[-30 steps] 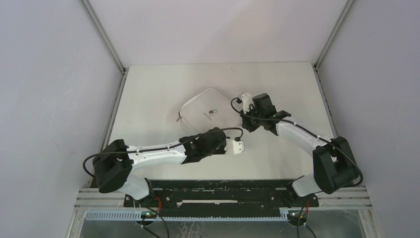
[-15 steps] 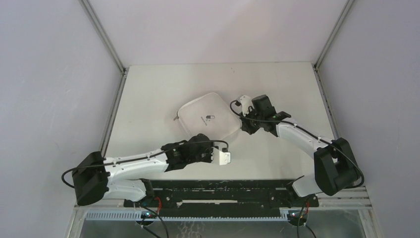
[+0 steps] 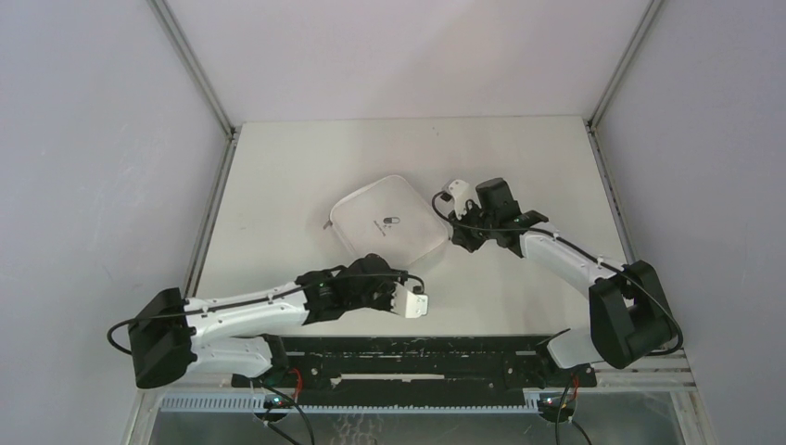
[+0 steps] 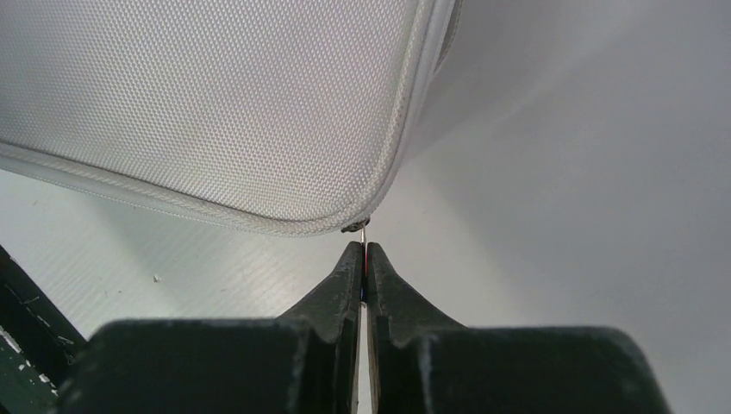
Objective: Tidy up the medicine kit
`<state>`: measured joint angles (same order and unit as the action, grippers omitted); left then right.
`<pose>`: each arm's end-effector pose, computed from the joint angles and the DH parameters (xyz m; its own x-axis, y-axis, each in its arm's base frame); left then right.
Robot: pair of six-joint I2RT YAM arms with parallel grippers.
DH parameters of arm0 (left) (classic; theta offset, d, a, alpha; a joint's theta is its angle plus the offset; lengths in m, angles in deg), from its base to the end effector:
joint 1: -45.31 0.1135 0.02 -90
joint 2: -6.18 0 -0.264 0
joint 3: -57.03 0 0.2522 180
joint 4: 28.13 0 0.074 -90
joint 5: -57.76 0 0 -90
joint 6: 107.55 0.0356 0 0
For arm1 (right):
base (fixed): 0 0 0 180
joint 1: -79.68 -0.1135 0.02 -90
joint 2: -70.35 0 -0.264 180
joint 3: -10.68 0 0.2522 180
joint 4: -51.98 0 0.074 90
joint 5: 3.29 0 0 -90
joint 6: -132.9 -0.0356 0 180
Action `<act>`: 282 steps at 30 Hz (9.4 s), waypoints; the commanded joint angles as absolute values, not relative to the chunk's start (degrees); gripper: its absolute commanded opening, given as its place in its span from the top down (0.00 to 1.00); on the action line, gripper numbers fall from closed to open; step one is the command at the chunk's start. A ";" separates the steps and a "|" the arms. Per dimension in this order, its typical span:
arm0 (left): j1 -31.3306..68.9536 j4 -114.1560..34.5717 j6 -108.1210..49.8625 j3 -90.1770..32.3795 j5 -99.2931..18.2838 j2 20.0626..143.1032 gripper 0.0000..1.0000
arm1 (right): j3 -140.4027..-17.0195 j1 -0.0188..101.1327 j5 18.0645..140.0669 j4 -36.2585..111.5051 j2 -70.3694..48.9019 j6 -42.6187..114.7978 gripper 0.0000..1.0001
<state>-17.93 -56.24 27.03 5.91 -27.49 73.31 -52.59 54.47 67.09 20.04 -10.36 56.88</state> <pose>0.1100 -0.2115 0.2110 0.3825 0.7950 -0.4709 0.8348 -0.0789 0.5449 0.2555 0.1335 0.2168 -0.5217 -0.4971 -0.6933 -0.7472 0.6585 0.0900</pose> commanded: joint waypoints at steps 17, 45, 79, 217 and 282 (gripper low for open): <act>-18.39 -41.07 23.44 -15.70 -13.62 100.69 0.28 | -52.47 56.93 63.00 23.81 -10.29 55.63 1.00; -16.85 -51.70 29.69 4.42 -27.24 82.68 1.00 | -52.37 55.49 73.38 26.66 -11.63 55.21 1.00; -7.69 -54.76 30.00 14.73 -39.49 56.86 0.35 | -56.98 51.48 65.64 28.57 -14.57 56.25 1.00; -4.79 -45.95 14.76 1.44 -27.31 83.71 1.00 | -49.34 49.62 67.48 51.10 -20.64 54.29 1.00; -11.55 -42.96 22.54 -2.27 -23.83 86.42 0.33 | -58.05 48.12 64.25 34.16 -20.71 54.49 1.00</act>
